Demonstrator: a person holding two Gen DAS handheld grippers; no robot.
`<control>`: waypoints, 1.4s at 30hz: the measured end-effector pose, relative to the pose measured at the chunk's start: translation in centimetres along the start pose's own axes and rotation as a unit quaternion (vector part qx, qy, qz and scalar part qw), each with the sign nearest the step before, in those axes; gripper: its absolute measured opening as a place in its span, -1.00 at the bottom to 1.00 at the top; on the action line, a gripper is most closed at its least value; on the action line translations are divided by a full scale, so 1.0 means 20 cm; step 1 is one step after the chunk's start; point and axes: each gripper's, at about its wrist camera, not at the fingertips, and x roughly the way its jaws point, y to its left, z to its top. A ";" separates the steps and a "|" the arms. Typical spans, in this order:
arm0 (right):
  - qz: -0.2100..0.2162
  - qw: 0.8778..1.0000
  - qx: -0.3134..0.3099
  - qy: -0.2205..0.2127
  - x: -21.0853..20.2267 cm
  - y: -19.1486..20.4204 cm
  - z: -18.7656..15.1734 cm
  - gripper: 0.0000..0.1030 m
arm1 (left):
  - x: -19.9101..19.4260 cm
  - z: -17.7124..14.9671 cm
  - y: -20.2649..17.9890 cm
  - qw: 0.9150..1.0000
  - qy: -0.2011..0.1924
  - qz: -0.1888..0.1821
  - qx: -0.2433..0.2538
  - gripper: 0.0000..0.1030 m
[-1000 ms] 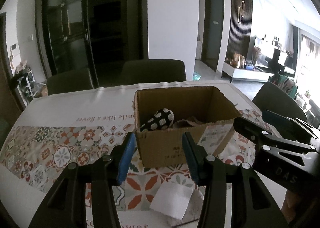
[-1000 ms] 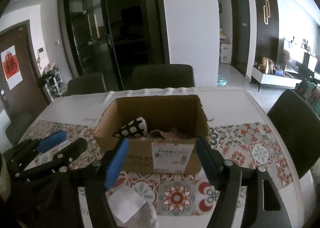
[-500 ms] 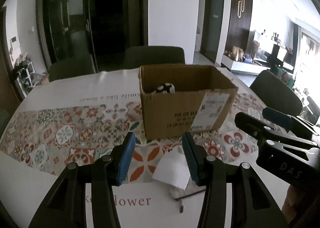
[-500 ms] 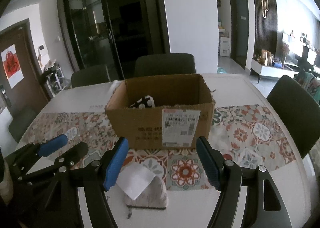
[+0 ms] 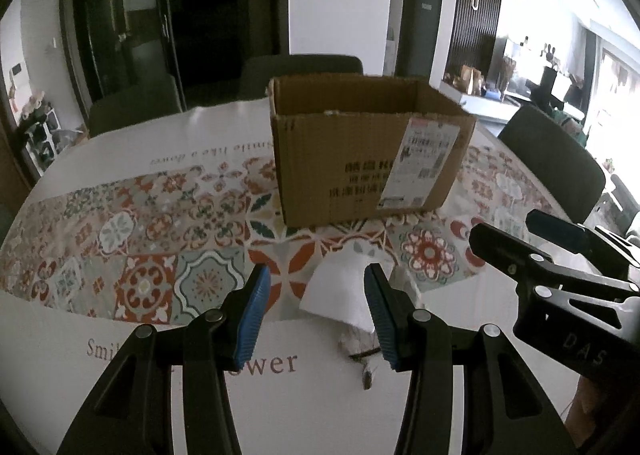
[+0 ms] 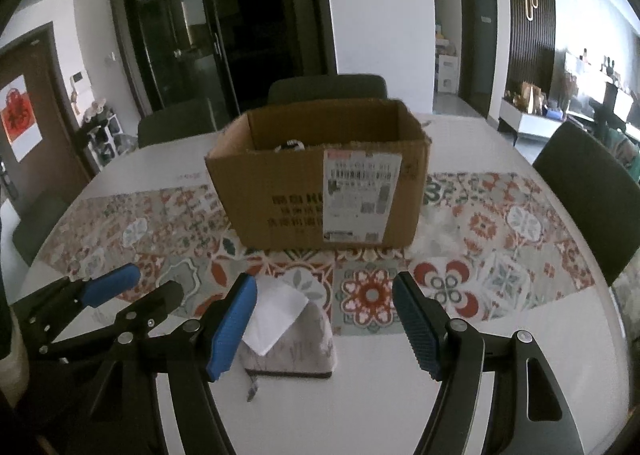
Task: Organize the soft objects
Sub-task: 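Move both tools back toward the white paper and beige floral pouch, then grasp the white paper with the left tool while the right tool grasps the floral pouch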
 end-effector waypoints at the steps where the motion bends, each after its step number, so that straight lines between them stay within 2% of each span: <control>1: -0.001 1.000 0.000 0.003 0.01 0.00 -0.01 0.39 | 0.01 -0.01 0.00 1.000 0.003 -0.001 0.001 -0.07; 17: -0.002 0.998 -0.007 0.061 0.18 -0.01 -0.19 0.38 | 0.20 -0.18 -0.01 0.998 0.045 -0.030 0.036 -0.07; 35: 0.008 0.995 0.004 0.103 0.40 -0.07 -0.23 0.36 | 0.47 -0.19 -0.05 0.993 0.078 -0.063 0.057 -0.07; 42: 0.015 0.994 0.009 0.110 0.46 -0.08 -0.22 0.35 | 0.56 -0.18 -0.05 0.992 0.089 -0.071 0.046 -0.08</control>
